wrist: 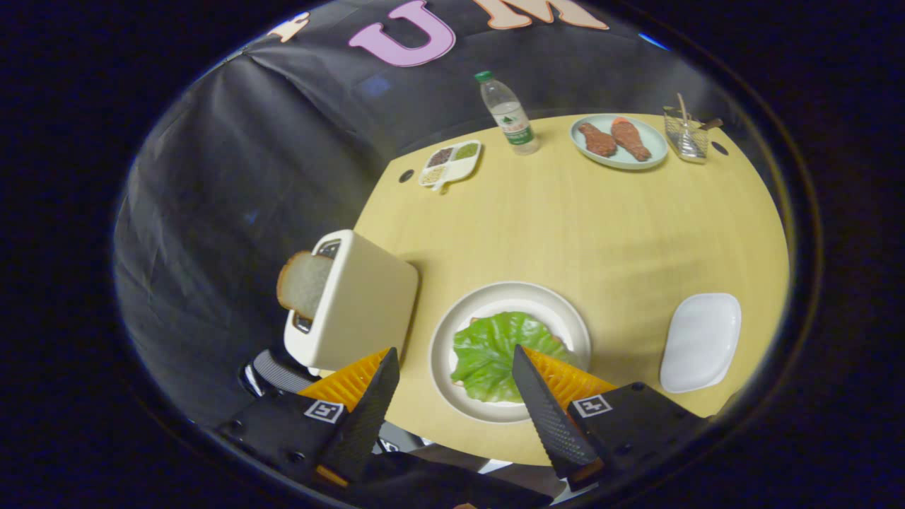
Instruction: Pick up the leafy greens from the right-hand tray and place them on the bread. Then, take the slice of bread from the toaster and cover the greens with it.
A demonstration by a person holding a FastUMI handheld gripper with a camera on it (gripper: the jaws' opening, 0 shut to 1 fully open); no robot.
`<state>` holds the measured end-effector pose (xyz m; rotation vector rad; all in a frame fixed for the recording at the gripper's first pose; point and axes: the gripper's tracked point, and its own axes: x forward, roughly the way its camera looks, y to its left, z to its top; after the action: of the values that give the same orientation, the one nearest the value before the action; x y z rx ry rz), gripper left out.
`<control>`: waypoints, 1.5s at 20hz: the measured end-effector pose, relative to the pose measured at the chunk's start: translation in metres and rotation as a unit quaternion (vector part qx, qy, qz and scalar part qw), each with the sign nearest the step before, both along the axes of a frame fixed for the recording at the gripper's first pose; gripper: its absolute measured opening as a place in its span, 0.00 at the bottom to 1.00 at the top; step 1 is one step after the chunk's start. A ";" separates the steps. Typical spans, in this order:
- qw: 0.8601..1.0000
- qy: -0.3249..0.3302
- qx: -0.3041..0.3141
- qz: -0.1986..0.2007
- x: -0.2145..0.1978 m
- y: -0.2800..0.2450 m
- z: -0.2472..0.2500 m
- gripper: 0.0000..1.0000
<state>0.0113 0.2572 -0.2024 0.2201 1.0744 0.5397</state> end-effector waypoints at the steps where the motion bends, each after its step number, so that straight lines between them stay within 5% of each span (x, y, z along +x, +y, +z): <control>1: 1.000 0.001 0.010 0.008 -0.002 0.014 0.004 1.00; 14: 0.994 0.002 0.096 0.054 -0.012 0.164 0.040 1.00; 25: 0.997 -0.010 0.070 0.022 0.001 0.210 0.022 1.00; 30: 0.998 -0.043 0.031 0.034 0.001 0.219 0.013 0.78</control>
<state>0.0125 0.4758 -0.1892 0.2134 0.9842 0.6395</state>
